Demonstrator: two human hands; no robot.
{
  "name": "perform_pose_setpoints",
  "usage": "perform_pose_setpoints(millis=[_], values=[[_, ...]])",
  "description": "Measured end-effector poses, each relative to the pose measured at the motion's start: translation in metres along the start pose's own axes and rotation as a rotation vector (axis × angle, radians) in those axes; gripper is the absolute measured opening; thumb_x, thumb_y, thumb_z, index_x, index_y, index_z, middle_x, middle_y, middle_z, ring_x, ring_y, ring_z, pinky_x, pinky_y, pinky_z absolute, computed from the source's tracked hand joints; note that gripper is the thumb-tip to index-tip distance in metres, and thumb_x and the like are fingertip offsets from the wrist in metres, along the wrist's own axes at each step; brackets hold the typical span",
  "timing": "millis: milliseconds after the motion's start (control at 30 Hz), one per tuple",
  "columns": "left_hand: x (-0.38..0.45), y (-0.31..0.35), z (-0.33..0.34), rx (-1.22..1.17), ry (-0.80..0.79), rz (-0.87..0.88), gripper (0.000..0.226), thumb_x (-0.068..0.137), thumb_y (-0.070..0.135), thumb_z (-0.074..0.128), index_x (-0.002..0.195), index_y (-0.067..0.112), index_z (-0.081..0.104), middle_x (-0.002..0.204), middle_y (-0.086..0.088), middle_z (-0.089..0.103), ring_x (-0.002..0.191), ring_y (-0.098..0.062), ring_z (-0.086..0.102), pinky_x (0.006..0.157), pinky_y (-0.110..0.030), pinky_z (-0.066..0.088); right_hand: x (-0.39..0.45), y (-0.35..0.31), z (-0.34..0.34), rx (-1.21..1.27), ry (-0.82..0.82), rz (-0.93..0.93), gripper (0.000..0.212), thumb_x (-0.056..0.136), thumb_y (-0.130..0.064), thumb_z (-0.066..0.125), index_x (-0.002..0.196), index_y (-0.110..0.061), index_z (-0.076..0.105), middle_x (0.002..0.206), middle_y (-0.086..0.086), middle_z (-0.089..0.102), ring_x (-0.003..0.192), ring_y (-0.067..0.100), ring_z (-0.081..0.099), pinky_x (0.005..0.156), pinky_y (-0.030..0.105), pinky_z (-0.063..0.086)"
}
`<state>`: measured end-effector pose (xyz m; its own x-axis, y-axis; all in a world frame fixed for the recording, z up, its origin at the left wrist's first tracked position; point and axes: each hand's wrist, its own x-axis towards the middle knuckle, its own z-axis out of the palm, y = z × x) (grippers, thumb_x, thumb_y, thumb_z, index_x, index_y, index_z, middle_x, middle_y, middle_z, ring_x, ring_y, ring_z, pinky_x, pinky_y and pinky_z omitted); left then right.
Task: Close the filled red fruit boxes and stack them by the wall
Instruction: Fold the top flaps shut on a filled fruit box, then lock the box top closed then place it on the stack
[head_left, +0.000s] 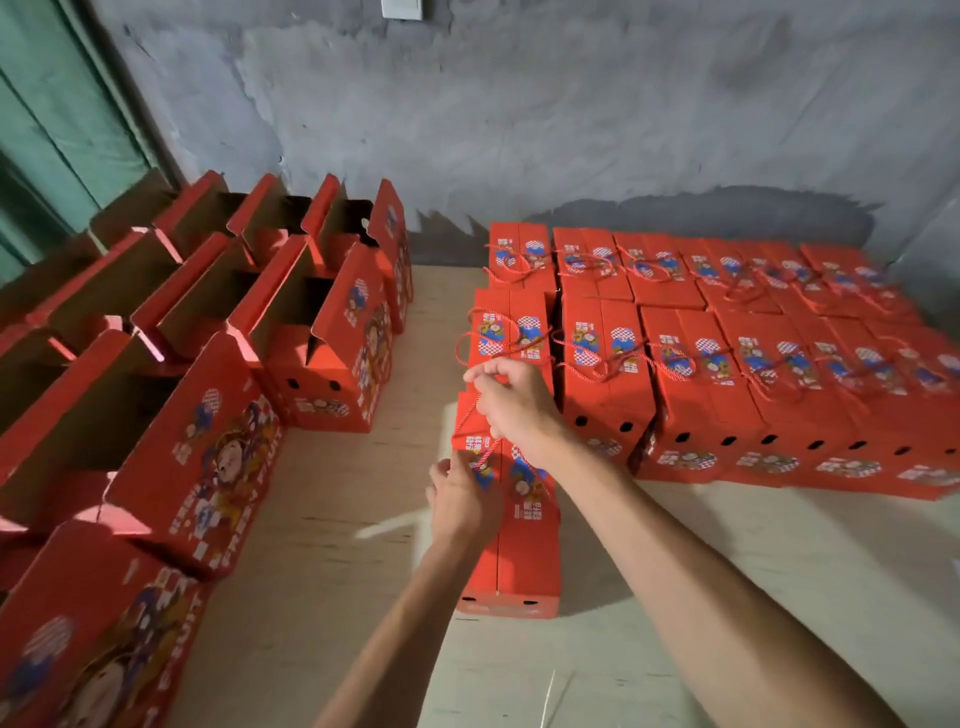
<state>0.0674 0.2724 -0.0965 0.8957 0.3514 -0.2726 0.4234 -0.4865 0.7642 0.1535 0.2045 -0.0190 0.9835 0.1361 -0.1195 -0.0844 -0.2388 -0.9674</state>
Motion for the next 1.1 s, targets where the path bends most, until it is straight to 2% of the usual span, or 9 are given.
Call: perform_pose_setpoints(millis=[133, 267, 433, 533, 633, 800, 867, 933, 1100], values=[[0.003, 0.001, -0.030, -0.076, 0.123, -0.033, 0.042, 0.093, 0.028, 0.068, 0.129, 0.011, 0.056, 0.128, -0.018, 0.052, 0.119, -0.043, 0.052, 0.101, -0.044, 0.044, 0.006, -0.031, 0.033, -0.018, -0.031, -0.050, 0.020, 0.096, -0.015, 0.053, 0.086, -0.020, 0.069, 0.043, -0.011, 0.054, 0.040, 0.009, 0.045, 0.039, 0.022, 0.036], [0.018, -0.004, -0.072, -0.085, 0.234, 0.000, 0.031, 0.097, 0.036, 0.064, 0.117, 0.012, 0.065, 0.124, -0.012, 0.060, 0.118, -0.036, 0.056, 0.099, -0.046, 0.048, 0.023, -0.060, 0.059, 0.012, -0.024, -0.062, 0.017, 0.096, -0.018, 0.055, 0.091, -0.015, 0.071, 0.051, -0.009, 0.059, 0.043, 0.009, 0.051, 0.040, 0.024, 0.041], [0.041, -0.011, -0.104, 0.028, 0.358, -0.051, 0.033, 0.098, 0.043, 0.058, 0.125, 0.024, 0.061, 0.135, -0.002, 0.059, 0.126, -0.030, 0.053, 0.105, -0.047, 0.039, 0.039, -0.074, 0.086, 0.104, -0.057, -0.064, 0.016, 0.092, -0.016, 0.056, 0.087, -0.009, 0.070, 0.049, -0.007, 0.058, 0.041, 0.011, 0.049, 0.040, 0.023, 0.040], [0.059, -0.013, -0.115, 0.109, 0.385, -0.033, 0.033, 0.101, 0.043, 0.053, 0.126, 0.024, 0.061, 0.138, -0.001, 0.058, 0.128, -0.028, 0.052, 0.105, -0.045, 0.035, 0.052, -0.078, 0.096, 0.134, -0.060, -0.061, 0.016, 0.092, -0.016, 0.056, 0.089, -0.007, 0.070, 0.053, -0.003, 0.062, 0.045, 0.014, 0.051, 0.043, 0.024, 0.041], [0.084, -0.007, -0.121, 0.090, 0.376, -0.036, 0.031, 0.100, 0.041, 0.054, 0.119, 0.019, 0.064, 0.137, -0.002, 0.057, 0.123, -0.031, 0.054, 0.105, -0.048, 0.040, 0.071, -0.081, 0.101, 0.159, -0.062, -0.073, 0.015, 0.093, -0.016, 0.057, 0.091, -0.008, 0.069, 0.052, -0.004, 0.062, 0.043, 0.011, 0.051, 0.043, 0.023, 0.041], [0.132, 0.014, -0.120, 0.012, 0.285, 0.125, 0.027, 0.092, 0.027, 0.066, 0.116, 0.016, 0.068, 0.121, -0.001, 0.063, 0.114, -0.030, 0.060, 0.095, -0.048, 0.050, 0.127, -0.089, 0.097, 0.179, 0.003, -0.091, 0.014, 0.094, -0.015, 0.057, 0.090, -0.010, 0.069, 0.054, -0.004, 0.062, 0.046, 0.011, 0.051, 0.043, 0.024, 0.040], [0.159, 0.025, -0.126, 0.078, 0.237, 0.201, 0.027, 0.089, 0.029, 0.069, 0.113, 0.015, 0.068, 0.114, -0.001, 0.065, 0.110, -0.029, 0.061, 0.091, -0.046, 0.050, 0.157, -0.092, 0.093, 0.178, 0.046, -0.098, 0.013, 0.092, -0.013, 0.057, 0.090, -0.010, 0.069, 0.053, -0.004, 0.061, 0.045, 0.012, 0.050, 0.043, 0.025, 0.038], [0.188, 0.034, -0.135, 0.133, 0.213, 0.297, 0.032, 0.089, 0.034, 0.068, 0.116, 0.018, 0.068, 0.118, 0.000, 0.067, 0.113, -0.026, 0.059, 0.094, -0.045, 0.049, 0.191, -0.096, 0.089, 0.172, 0.074, -0.104, 0.012, 0.092, -0.013, 0.058, 0.090, -0.010, 0.069, 0.052, -0.004, 0.061, 0.044, 0.012, 0.049, 0.045, 0.027, 0.038], [0.269, 0.056, -0.160, 0.219, 0.394, 0.342, 0.028, 0.093, 0.034, 0.057, 0.116, 0.020, 0.064, 0.117, 0.000, 0.065, 0.111, -0.026, 0.057, 0.095, -0.046, 0.049, 0.287, -0.109, 0.091, 0.079, 0.098, -0.103, 0.010, 0.093, -0.017, 0.059, 0.087, -0.015, 0.068, 0.054, -0.003, 0.066, 0.047, 0.014, 0.049, 0.053, 0.030, 0.040]])
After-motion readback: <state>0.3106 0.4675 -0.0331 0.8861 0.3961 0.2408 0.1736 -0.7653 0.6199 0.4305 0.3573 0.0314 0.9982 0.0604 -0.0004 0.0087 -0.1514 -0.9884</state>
